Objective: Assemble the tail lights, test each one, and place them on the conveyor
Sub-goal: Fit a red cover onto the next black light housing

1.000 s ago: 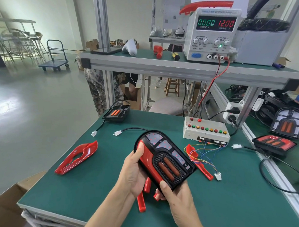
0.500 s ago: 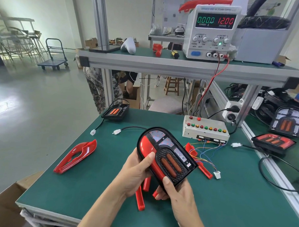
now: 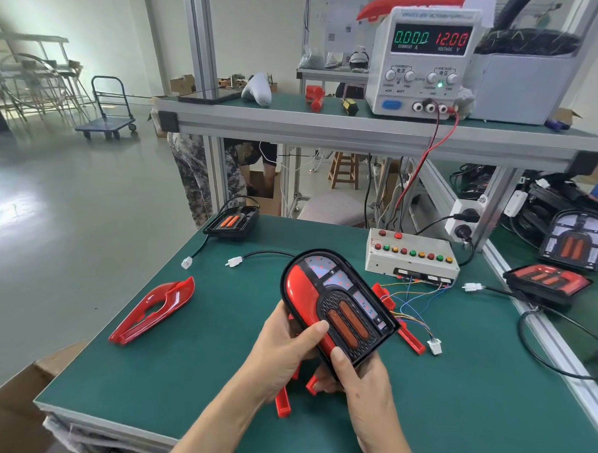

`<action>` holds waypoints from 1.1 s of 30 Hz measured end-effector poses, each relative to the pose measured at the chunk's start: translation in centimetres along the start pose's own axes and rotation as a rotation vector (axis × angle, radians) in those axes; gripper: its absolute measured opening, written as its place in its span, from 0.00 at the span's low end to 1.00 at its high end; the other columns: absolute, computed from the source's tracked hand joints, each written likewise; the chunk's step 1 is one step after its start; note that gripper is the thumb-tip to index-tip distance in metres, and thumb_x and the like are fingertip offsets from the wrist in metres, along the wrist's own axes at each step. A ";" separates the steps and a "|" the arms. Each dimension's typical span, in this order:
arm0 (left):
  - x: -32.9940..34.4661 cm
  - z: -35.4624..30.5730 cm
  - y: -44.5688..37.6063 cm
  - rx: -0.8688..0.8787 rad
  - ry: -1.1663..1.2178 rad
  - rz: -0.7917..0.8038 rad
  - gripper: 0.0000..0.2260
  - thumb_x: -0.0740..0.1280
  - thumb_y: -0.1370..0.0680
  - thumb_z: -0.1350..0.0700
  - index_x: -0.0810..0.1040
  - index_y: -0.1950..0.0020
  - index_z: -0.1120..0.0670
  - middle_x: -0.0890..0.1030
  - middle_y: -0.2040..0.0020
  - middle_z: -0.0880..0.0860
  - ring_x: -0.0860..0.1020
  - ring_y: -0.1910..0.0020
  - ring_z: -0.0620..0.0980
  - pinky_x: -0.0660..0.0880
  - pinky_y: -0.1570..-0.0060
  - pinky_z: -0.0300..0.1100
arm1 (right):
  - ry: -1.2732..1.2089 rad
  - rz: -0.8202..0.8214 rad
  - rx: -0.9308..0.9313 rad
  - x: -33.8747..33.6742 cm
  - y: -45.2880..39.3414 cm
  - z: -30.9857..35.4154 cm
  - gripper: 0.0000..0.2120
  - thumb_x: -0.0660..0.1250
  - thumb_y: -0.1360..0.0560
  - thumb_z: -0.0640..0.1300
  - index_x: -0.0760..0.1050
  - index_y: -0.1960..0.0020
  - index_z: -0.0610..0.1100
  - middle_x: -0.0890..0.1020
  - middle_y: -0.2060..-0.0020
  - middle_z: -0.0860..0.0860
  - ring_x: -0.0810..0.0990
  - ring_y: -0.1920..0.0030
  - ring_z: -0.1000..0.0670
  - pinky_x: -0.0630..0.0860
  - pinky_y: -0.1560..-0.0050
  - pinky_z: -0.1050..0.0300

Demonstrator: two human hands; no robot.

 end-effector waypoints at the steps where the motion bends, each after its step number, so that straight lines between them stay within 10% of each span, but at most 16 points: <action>1: 0.1 -0.1 0.0 0.012 0.008 -0.004 0.18 0.73 0.23 0.55 0.72 0.39 0.60 0.81 0.49 0.66 0.79 0.55 0.61 0.74 0.54 0.55 | 0.007 0.000 -0.001 -0.1 0.0 0.0 0.29 0.75 0.32 0.59 0.75 0.39 0.42 0.83 0.65 0.36 0.83 0.67 0.33 0.82 0.64 0.48; 23: 0.7 2.1 1.5 -0.067 0.153 -0.023 0.20 0.76 0.25 0.54 0.73 0.43 0.64 0.79 0.57 0.64 0.73 0.65 0.58 0.69 0.71 0.44 | 0.110 0.024 -0.001 0.5 0.6 0.5 0.31 0.75 0.33 0.63 0.74 0.38 0.47 0.86 0.61 0.40 0.85 0.65 0.37 0.83 0.62 0.48; 27: 0.4 0.1 0.9 -0.049 0.222 -0.029 0.18 0.76 0.26 0.54 0.77 0.42 0.61 0.83 0.51 0.65 0.79 0.61 0.63 0.78 0.65 0.50 | 0.169 0.102 -0.022 0.9 0.8 0.8 0.26 0.62 0.26 0.67 0.76 0.38 0.50 0.87 0.59 0.42 0.87 0.62 0.40 0.83 0.58 0.51; 30: -1.3 -0.8 0.2 -0.084 0.370 -0.094 0.20 0.71 0.23 0.60 0.74 0.34 0.65 0.82 0.39 0.65 0.81 0.41 0.64 0.81 0.45 0.54 | 0.236 -0.085 -0.100 -1.6 0.8 1.8 0.20 0.58 0.23 0.62 0.84 0.48 0.51 0.84 0.65 0.46 0.83 0.67 0.49 0.75 0.64 0.62; 33: -1.9 -1.8 0.2 -0.098 0.401 -0.091 0.20 0.72 0.25 0.60 0.76 0.34 0.62 0.82 0.39 0.64 0.83 0.43 0.60 0.82 0.50 0.49 | 0.464 -0.349 -0.204 -5.5 -0.2 3.9 0.11 0.65 0.18 0.46 0.83 0.54 0.57 0.82 0.64 0.56 0.79 0.64 0.57 0.72 0.61 0.69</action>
Point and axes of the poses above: each hand's wrist, its own y-axis away from the middle knuckle, its own x-axis out of the palm, z = x × y, the point moved 7 cm from there along -y, towards the middle knuckle
